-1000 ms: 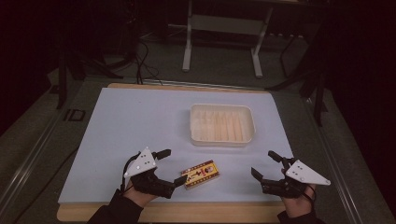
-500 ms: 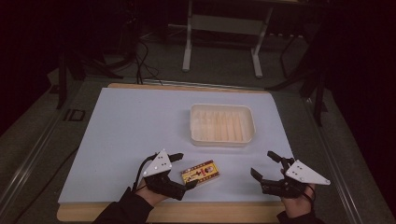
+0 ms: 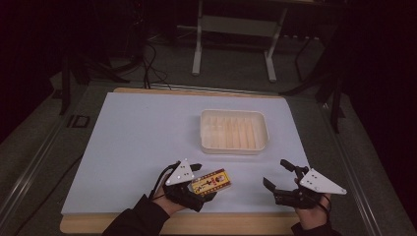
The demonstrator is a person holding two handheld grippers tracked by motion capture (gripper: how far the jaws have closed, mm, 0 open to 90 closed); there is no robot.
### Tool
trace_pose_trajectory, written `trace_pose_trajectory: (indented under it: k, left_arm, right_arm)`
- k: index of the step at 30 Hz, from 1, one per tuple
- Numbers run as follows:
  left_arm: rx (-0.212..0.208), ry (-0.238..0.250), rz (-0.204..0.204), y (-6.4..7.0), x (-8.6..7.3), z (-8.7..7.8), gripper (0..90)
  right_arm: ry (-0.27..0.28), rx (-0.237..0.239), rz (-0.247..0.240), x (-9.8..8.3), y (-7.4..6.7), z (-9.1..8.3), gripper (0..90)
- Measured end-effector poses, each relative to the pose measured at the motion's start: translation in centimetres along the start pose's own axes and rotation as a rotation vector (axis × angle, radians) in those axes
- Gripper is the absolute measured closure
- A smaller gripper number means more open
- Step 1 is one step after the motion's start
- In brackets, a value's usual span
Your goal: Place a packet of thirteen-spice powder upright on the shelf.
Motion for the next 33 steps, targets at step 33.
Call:
trace_pose_trajectory:
  k: [33]
  left_arm:
    - [0.081, -0.315, 0.034, -2.4, -5.2, 4.5, 11.5]
  right_arm:
    - [-0.017, 0.030, 0.016, -0.4, -0.3, 0.3, 13.7]
Point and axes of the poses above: each handheld gripper's, and its own axes: z roughly forward along the jaws, x roughly out of its top, y roughly to its right, the point moved 9 cm from there along z, roughly forward along the jaws
